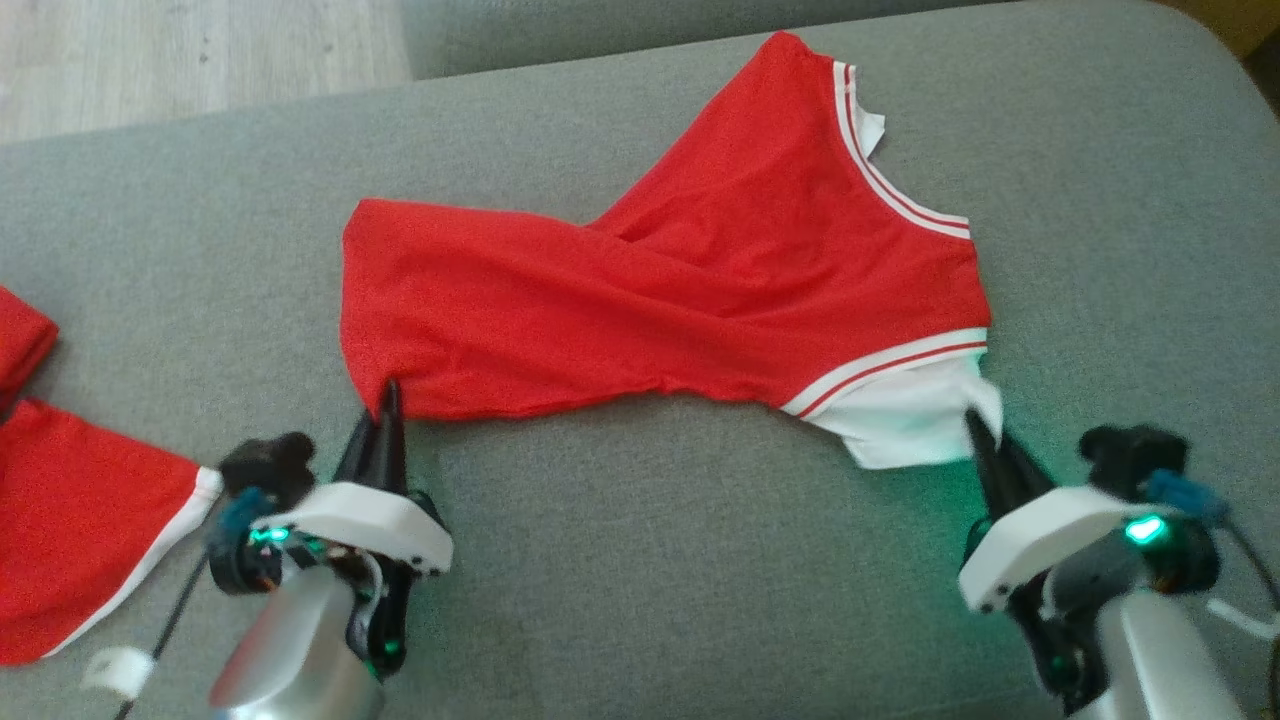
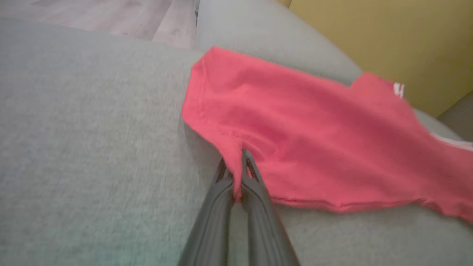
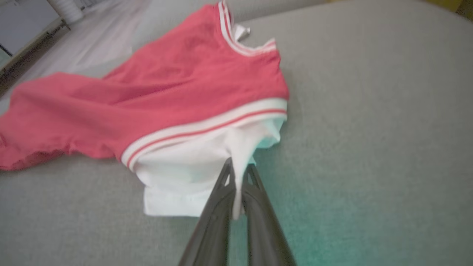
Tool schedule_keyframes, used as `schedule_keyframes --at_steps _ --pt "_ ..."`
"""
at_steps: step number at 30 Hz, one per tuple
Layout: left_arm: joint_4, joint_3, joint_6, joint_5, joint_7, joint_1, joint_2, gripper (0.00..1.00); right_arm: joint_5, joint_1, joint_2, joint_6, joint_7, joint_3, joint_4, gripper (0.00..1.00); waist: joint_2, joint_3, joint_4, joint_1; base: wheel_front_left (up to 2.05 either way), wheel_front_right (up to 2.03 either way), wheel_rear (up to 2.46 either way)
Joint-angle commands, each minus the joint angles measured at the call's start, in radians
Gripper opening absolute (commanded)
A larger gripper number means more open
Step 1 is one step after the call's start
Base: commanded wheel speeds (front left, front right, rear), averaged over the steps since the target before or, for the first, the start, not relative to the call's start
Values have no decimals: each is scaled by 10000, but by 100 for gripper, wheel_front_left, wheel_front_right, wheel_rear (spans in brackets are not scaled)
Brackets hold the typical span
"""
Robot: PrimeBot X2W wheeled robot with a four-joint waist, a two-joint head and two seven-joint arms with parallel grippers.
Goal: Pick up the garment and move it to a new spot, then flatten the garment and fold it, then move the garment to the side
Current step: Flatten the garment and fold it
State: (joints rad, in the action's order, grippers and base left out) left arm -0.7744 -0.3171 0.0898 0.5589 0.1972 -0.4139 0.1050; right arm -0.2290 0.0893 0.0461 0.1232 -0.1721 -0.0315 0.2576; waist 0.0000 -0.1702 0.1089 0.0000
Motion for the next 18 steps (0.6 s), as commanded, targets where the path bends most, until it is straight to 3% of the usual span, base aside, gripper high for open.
schedule_keyframes --at_steps 1,6,11,18 --pt "628 499 94 216 217 -112 176 0 -100 302 41 75 116 -109 -669 0 0 89 39 0 0 0 0" --pt "3396 1222 333 1504 431 433 265 0 -134 271 41 75 -140 383 -2717 0 0 405 68 0 0 0 0" --pt "7112 1558 348 2578 -373 1092 705 0 -252 397 41 75 -806 833 -5043 0 0 688 -55 0 0 0 0" --pt "11369 1790 -518 3208 -2304 1093 1453 0 14 1426 263 75 -2027 1204 -8127 0 0 811 -272 0 0 0 0"
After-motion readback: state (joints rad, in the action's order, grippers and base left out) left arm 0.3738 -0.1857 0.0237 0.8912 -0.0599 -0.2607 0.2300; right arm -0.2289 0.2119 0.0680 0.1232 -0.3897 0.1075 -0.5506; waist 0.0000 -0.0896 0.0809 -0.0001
